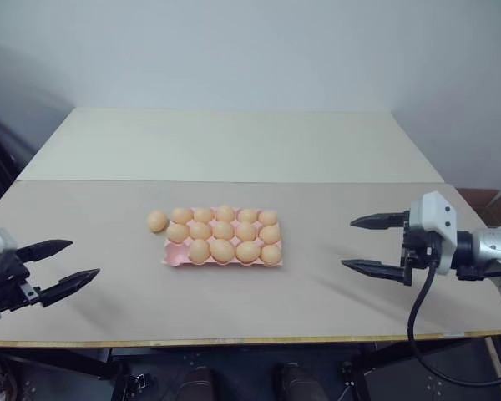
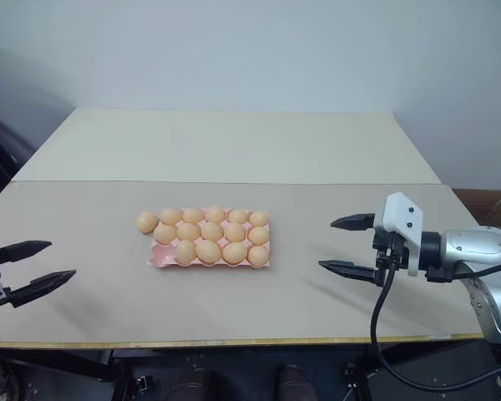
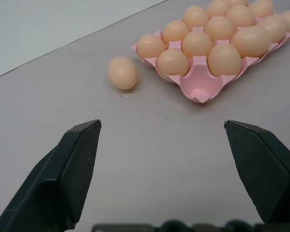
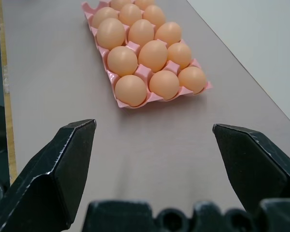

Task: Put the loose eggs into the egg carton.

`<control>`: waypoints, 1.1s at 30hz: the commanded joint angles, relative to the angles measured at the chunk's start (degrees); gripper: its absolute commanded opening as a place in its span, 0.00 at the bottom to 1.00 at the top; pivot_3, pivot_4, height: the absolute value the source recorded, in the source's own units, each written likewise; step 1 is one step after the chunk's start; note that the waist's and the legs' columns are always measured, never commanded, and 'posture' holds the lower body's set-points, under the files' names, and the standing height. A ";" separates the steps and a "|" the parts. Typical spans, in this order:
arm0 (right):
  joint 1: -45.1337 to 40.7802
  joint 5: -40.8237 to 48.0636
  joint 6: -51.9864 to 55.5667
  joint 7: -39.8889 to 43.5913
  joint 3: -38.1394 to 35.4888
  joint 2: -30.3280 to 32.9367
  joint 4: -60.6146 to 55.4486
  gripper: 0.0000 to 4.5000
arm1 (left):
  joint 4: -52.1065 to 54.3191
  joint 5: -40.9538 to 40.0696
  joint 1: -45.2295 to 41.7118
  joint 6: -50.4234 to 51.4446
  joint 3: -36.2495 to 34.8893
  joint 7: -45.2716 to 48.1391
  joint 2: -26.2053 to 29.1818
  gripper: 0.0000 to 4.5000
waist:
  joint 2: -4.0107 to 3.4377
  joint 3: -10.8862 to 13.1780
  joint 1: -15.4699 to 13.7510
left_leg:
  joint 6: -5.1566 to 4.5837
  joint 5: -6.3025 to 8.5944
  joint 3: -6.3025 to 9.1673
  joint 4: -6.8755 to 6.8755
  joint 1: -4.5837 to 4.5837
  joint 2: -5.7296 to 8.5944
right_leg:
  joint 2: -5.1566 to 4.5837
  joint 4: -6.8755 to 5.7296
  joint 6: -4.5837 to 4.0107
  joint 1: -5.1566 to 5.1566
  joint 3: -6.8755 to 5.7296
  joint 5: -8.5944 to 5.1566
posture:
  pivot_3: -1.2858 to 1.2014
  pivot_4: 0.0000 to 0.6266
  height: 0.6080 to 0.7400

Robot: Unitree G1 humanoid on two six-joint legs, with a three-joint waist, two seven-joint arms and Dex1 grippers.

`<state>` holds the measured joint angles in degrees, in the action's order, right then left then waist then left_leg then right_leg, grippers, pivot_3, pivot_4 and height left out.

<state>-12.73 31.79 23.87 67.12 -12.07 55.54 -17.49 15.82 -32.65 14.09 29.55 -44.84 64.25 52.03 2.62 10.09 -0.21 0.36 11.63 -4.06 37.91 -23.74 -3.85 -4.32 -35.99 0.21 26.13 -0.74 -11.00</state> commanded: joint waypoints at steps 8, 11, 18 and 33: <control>-1.31 1.11 -1.04 0.96 -2.36 0.40 -0.98 1.00 | -0.42 -0.39 -7.65 3.59 6.14 -7.87 1.42 0.99 | 0.00 0.00 -0.41 | 0.00 0.00 -0.01 0.00 0.02 0.01 | 0.01 -0.03 0.00 -0.01 0.01 0.00 | 0.52 0.24 1.00; -1.60 1.20 -1.04 0.66 -2.27 0.13 -1.49 1.00 | -3.71 1.40 -16.49 7.16 14.28 -14.01 0.51 0.99 | 0.00 0.00 -0.70 | -0.01 -0.01 -0.01 0.00 0.01 0.02 | 0.02 -0.03 0.01 -0.03 0.01 0.00 | 0.52 0.24 1.00; -1.93 1.71 -0.98 0.56 -2.94 0.42 -2.28 1.00 | -14.90 8.18 -31.81 7.81 27.39 -23.44 -5.69 0.99 | 0.05 -0.02 -0.26 | -0.02 -0.01 -0.01 0.00 -0.01 0.03 | 0.10 0.00 0.36 -0.08 0.07 0.25 | 0.52 0.24 1.00; 1.80 3.32 0.72 -0.57 -7.33 1.03 -6.39 1.00 | -36.94 17.12 -48.21 3.54 38.55 -24.86 -12.89 0.99 | 0.08 -0.03 -0.43 | -0.03 -0.02 0.03 0.01 0.00 0.05 | 0.13 -0.07 0.36 -0.09 0.06 0.27 | 0.52 0.24 1.00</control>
<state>-10.72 33.83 24.21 66.89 -16.75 55.54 -22.07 -20.66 -16.04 -32.42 33.84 -6.43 38.97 38.90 2.70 10.05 -0.64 0.33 11.61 -4.02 37.92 -23.73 -3.80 -4.19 -36.07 0.57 26.04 -0.68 -10.73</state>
